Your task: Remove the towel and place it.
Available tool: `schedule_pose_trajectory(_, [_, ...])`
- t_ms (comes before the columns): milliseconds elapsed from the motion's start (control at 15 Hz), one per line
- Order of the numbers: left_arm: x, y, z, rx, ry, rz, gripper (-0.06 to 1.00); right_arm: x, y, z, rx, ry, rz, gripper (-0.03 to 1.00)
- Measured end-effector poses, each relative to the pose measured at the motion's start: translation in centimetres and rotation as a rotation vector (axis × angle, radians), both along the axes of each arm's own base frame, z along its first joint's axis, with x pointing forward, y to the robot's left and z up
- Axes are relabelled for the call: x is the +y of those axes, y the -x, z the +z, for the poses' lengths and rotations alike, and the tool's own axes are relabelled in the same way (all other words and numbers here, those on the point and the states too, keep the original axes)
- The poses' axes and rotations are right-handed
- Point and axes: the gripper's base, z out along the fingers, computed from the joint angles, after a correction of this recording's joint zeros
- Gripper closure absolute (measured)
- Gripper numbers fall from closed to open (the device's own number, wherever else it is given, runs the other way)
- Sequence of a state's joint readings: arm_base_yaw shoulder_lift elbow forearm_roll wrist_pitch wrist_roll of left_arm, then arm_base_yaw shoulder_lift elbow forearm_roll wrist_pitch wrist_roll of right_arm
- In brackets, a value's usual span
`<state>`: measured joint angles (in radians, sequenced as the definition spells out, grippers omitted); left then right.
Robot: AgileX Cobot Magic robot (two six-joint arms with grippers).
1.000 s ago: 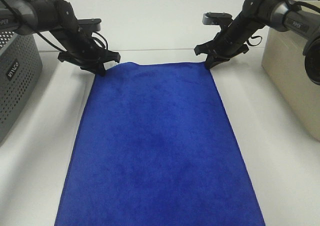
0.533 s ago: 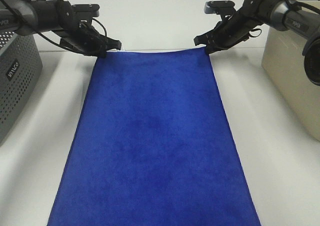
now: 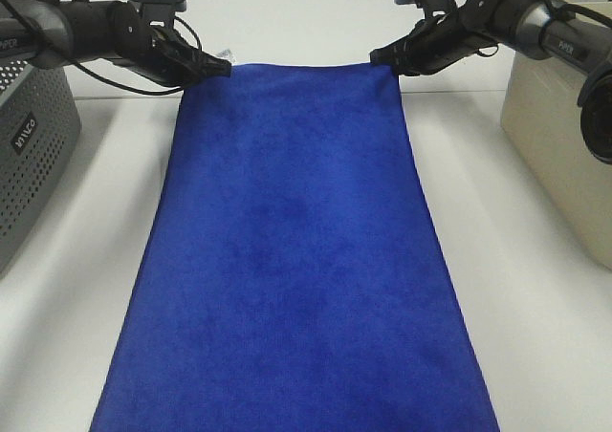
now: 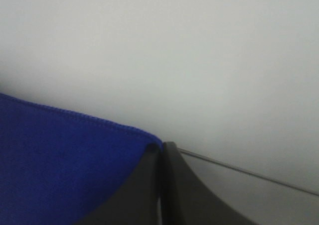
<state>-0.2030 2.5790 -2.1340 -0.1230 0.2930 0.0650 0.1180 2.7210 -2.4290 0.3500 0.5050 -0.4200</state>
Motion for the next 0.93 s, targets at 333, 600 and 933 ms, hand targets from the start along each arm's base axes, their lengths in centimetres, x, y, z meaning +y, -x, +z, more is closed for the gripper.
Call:
schedule_pose_trajectory(333, [0.1, -0.2, -1.2, -0.015, -0.026, -0.007, 0.94, 0.0, -0.2, -1.1, -0.006, -0.010, -0.011, 0.95])
schedule_pose_trajectory(600, [0.1, -0.4, -2.1, -0.043, -0.029, -0.005, 0.94, -0.1, -0.3, -3.0, -0.003, -0.004, -0.019, 0.95])
schedule_pose_trajectory(933, [0.1, -0.6, -3.7, -0.074, -0.032, -0.003, 0.94, -0.2, -0.5, -3.3, -0.037, -0.003, -0.035, 0.95])
